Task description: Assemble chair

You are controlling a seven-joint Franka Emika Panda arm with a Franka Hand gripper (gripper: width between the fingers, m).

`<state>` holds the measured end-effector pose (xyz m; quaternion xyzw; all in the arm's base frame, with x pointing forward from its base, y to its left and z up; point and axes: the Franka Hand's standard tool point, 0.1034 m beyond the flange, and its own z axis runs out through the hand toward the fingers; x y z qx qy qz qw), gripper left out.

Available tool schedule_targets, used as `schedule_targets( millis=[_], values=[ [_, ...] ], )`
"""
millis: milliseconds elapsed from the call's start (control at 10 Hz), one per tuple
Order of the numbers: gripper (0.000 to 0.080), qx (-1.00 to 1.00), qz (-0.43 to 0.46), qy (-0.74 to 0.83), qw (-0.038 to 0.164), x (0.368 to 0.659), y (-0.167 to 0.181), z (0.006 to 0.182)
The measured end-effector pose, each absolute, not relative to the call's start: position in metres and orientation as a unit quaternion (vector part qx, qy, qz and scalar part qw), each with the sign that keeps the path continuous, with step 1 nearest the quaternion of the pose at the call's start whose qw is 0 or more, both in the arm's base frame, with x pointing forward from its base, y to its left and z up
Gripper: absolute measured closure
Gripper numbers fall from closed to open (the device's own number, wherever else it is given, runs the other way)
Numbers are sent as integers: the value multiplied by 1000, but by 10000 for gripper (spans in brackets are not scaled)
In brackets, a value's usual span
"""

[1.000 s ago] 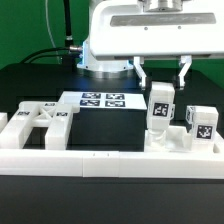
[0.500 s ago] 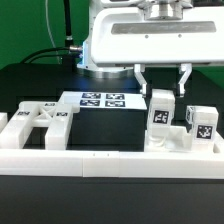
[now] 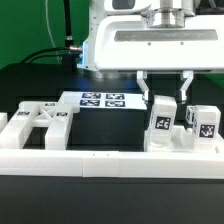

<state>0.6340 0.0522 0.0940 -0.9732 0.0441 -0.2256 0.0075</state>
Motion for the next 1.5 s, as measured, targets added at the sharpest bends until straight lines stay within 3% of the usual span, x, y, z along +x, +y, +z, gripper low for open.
schedule_targets(
  millis=[400,500,600,1100,1500],
  values=[
    [484,-968,-249,39,4,635,55,94],
    [270,-968,-248,39,4,636,55,94],
    [178,-969,-243,40,6,636,55,97],
    [151,-971,-238,19,-1,651,27,120],
    [151,-975,-220,21,3,649,29,116]
  ],
)
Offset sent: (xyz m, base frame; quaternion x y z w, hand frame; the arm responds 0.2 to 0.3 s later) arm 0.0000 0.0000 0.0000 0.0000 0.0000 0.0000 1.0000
